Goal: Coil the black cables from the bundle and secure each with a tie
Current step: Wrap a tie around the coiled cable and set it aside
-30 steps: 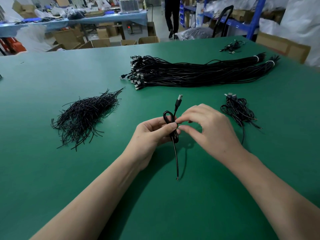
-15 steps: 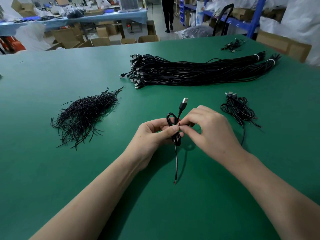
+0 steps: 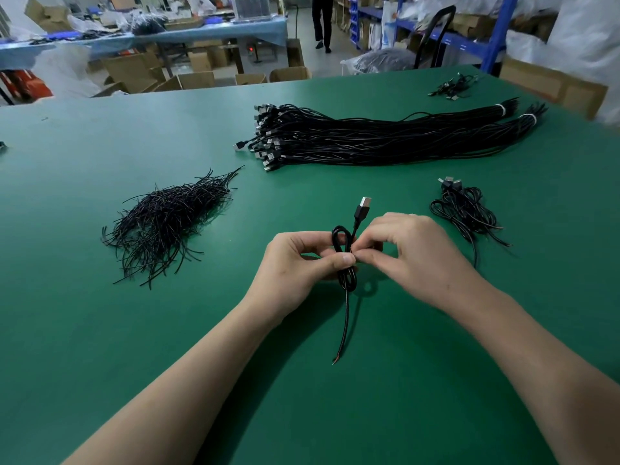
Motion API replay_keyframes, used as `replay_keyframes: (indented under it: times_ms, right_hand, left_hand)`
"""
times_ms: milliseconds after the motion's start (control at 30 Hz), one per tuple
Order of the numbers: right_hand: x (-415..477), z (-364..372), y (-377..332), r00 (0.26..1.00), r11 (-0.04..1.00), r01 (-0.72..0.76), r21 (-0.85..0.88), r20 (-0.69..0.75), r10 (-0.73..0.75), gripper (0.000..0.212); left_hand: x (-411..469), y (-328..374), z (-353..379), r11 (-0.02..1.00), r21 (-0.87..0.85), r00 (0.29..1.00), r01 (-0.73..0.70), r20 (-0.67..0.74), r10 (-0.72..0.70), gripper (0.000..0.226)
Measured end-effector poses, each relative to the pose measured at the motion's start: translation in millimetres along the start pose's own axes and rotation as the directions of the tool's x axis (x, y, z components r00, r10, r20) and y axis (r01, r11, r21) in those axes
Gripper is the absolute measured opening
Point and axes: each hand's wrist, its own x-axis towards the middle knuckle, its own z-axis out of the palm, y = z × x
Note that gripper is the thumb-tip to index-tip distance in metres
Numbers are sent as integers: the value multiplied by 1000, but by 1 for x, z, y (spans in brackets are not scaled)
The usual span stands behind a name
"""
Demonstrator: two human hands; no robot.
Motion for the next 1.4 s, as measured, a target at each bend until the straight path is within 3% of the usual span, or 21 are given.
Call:
replay_keyframes:
  times_ms: [100, 200, 300, 367, 467, 600, 700, 900, 1000, 1067, 1167, 1267, 1300, 1400]
  right_hand:
    - [-1, -4, -4, 996, 992, 86, -93, -17, -88, 5]
    - [-2, -4, -7, 994, 988, 109, -107, -18, -112, 8]
    - [-3, 0, -11, 999, 998, 38, -41, -33, -40, 11]
    - [-3, 3, -13, 999, 999, -34, -26, -42, 33, 11]
    - [-2, 9, -14, 992, 976, -116, 182, -30, 123, 14]
    - [1, 14, -19, 974, 846, -203, 493, 17, 224, 19]
    - [4, 16, -22, 957, 693, -257, 674, 80, 278, 21]
    - [3, 13, -20, 922, 403, -371, 836, 281, 266, 20]
    - [1, 12, -20, 915, 315, -382, 869, 307, 263, 22]
    - [1, 10, -20, 932, 395, -331, 857, 230, 282, 20]
    - [2, 8, -18, 968, 691, -201, 695, 34, 248, 21]
    - [1, 10, -20, 982, 926, -69, 370, -138, 128, 19]
    - [2, 10, -20, 982, 959, -39, 279, -169, 89, 17]
    - [1, 9, -18, 983, 996, 4, 85, -183, 12, 13]
  left_hand:
    - [1, 2, -1, 999, -31, 1000, 6, 12, -6, 8]
    - [1, 0, -2, 998, -57, 1000, 11, 8, -10, 17]
    - [1, 1, 0, 1000, -1, 1000, -21, -19, 21, 6]
    - [1, 4, 1, 998, 23, 997, -51, -52, 52, 11]
    - [-1, 8, 3, 997, -1, 991, -82, -105, 82, 15]
    - [-3, 11, 5, 991, -36, 973, -131, -194, 122, 19]
    - [-3, 12, 4, 968, 133, 946, -214, -221, 239, 17]
    - [0, 16, -4, 718, 536, 807, -445, -108, 581, 17]
    - [-1, 16, -4, 662, 563, 789, -495, -27, 613, 18]
    - [-4, 16, -4, 743, 466, 838, -480, -8, 546, 20]
    - [-5, 20, 0, 964, 55, 959, -261, -97, 266, 32]
    - [-2, 23, 4, 986, -163, 989, -20, -146, -4, 17]
    - [-1, 22, 3, 982, -185, 989, 43, -128, -67, 14]
    - [-1, 18, -4, 957, -163, 970, 242, 13, -243, 40]
